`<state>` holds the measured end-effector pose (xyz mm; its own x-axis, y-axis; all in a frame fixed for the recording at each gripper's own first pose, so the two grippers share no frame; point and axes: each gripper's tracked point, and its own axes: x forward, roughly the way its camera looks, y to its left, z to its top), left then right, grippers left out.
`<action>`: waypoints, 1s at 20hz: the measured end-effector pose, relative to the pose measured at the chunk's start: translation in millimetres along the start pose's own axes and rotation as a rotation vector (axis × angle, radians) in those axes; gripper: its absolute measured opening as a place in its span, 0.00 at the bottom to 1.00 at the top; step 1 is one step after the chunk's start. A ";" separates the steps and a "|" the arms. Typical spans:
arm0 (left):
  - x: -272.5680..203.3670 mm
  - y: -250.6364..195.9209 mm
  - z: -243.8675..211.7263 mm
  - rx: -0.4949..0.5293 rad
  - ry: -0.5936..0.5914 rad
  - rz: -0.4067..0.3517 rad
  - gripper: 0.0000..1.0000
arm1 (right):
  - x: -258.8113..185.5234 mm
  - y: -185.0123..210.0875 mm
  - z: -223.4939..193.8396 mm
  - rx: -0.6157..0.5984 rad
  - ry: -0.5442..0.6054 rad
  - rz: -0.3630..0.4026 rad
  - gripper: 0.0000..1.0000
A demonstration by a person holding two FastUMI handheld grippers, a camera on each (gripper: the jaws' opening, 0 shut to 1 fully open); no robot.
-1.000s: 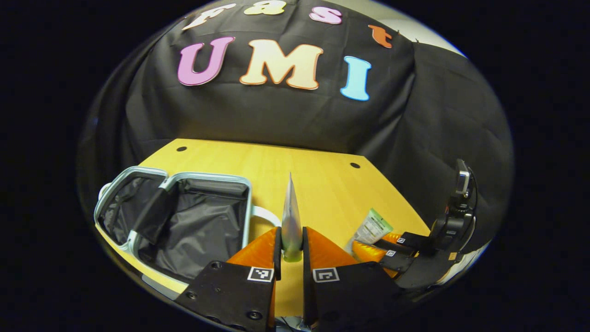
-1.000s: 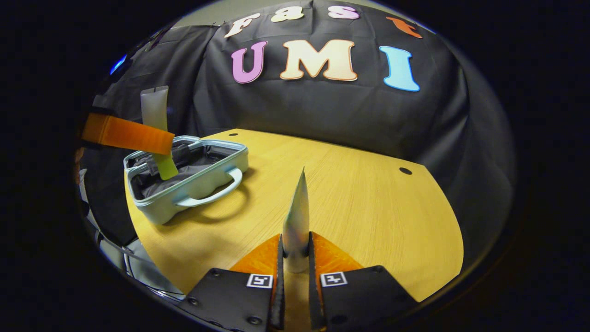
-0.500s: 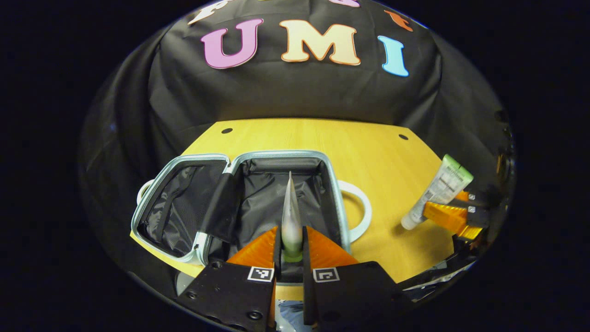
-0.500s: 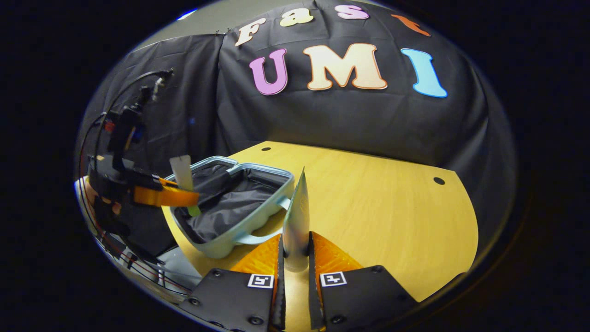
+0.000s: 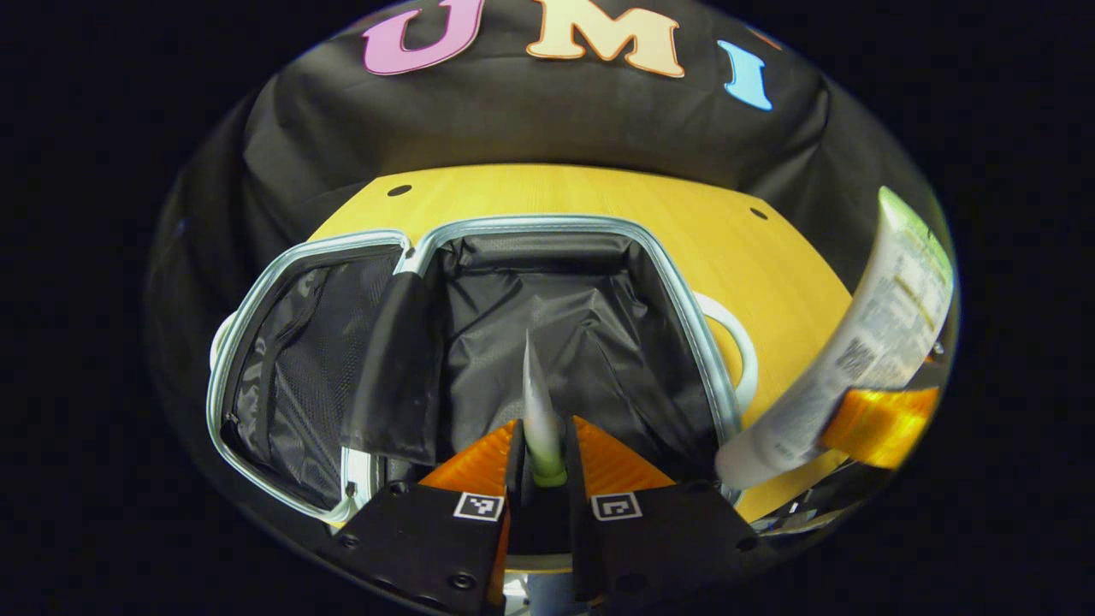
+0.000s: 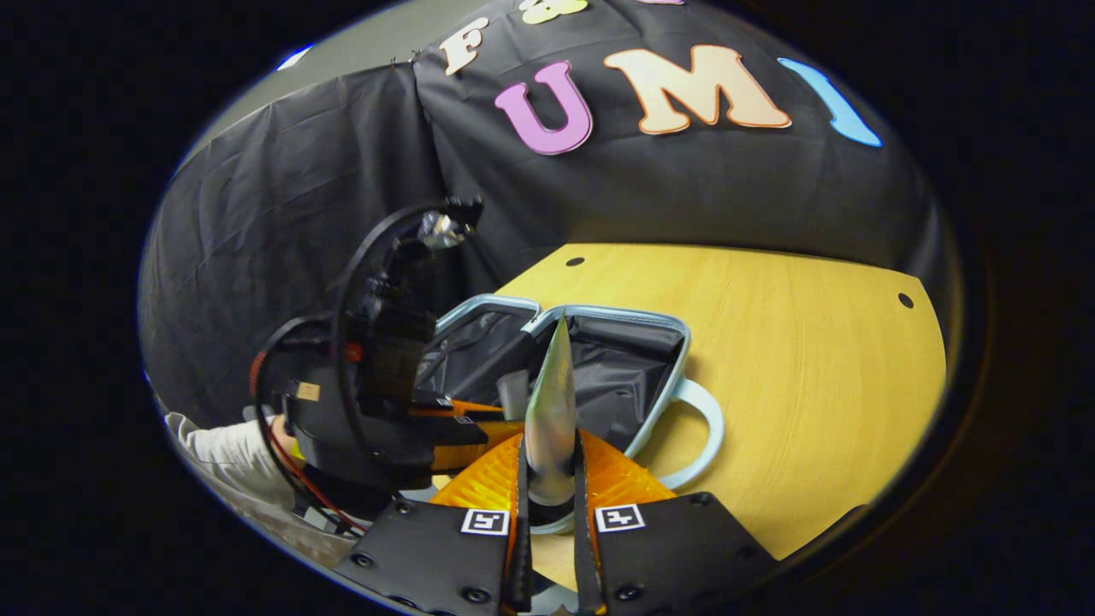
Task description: First open the suitcase, pack the skin care products into it, and then close the suitcase.
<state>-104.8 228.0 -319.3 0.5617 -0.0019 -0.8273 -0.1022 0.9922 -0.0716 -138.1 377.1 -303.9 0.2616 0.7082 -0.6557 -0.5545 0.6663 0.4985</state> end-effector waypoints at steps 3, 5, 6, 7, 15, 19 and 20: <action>-23.3 13.1 27.5 -0.005 -0.104 -0.036 0.61 | 30.3 6.7 -22.8 0.032 0.088 -0.032 0.22; -33.7 28.9 40.1 -0.007 -0.142 -0.049 0.78 | 51.6 4.8 -36.8 0.070 0.140 -0.068 0.18; -39.4 42.4 45.4 -0.017 -0.157 -0.049 0.80 | 60.7 2.8 -42.4 0.079 0.157 -0.085 0.22; -41.7 56.4 48.8 -0.033 -0.167 -0.038 0.80 | 68.9 0.6 -47.3 0.081 0.172 -0.110 0.22; -59.0 243.6 53.0 -0.173 -0.204 0.182 0.96 | 87.0 -16.6 -18.4 0.106 0.071 -0.211 0.43; -66.5 331.1 49.1 -0.204 -0.210 0.300 0.96 | 69.6 -20.2 13.5 0.119 -0.031 -0.234 0.98; -65.3 347.4 46.5 -0.212 -0.199 0.316 0.96 | 62.8 -21.7 23.6 0.125 -0.063 -0.246 0.98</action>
<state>-138.8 578.6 -264.2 0.6208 0.3428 -0.7050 -0.4496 0.8924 0.0380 -90.9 412.6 -342.5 0.4272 0.5320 -0.7311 -0.3673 0.8410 0.3973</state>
